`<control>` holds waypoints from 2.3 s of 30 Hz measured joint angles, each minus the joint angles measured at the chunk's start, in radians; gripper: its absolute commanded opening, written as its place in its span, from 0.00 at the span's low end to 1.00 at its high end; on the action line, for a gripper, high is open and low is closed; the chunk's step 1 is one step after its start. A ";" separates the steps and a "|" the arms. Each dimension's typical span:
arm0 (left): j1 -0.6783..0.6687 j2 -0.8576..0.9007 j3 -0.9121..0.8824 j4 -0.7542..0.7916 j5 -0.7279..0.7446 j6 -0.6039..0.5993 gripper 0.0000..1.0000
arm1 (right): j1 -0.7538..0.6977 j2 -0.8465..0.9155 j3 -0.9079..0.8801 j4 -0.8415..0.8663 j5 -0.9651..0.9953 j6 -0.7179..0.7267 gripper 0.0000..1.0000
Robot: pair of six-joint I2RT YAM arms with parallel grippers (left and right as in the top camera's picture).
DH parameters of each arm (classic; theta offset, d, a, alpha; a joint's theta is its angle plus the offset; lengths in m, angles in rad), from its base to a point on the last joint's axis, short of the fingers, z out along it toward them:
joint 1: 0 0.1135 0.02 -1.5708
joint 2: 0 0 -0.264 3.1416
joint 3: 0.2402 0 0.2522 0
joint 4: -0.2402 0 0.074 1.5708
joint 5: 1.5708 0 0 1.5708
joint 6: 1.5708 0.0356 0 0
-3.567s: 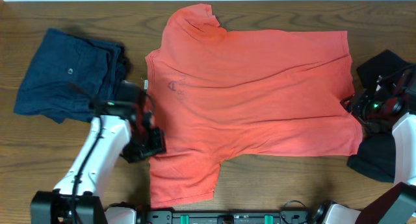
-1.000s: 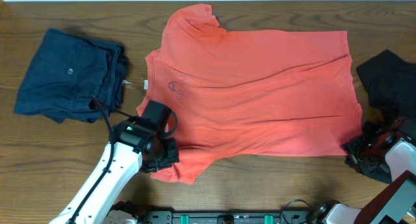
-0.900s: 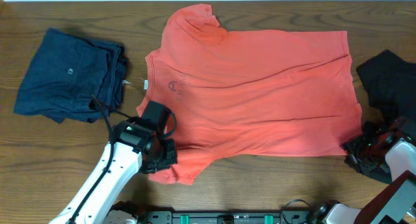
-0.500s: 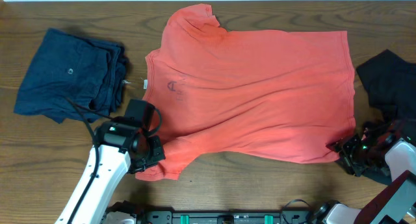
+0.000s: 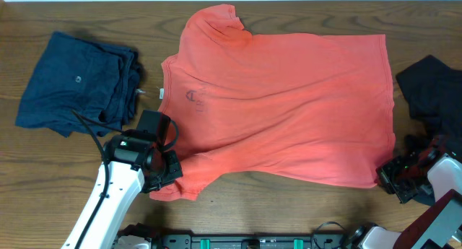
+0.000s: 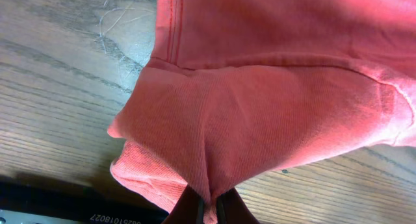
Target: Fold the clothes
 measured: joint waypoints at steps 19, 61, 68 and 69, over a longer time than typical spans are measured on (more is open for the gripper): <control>0.001 -0.040 0.098 -0.173 0.000 0.003 0.06 | 0.000 -0.211 0.242 -0.415 0.056 -0.042 0.01; 0.001 0.278 0.098 0.734 -0.048 0.292 0.06 | 0.063 0.058 0.251 0.144 -0.220 0.029 0.01; 0.001 0.351 0.098 0.794 -0.102 0.317 0.81 | 0.084 0.088 0.251 0.254 -0.220 0.037 0.63; 0.001 0.355 0.098 0.794 -0.111 0.318 0.84 | 0.084 0.088 0.251 0.257 -0.220 0.036 0.63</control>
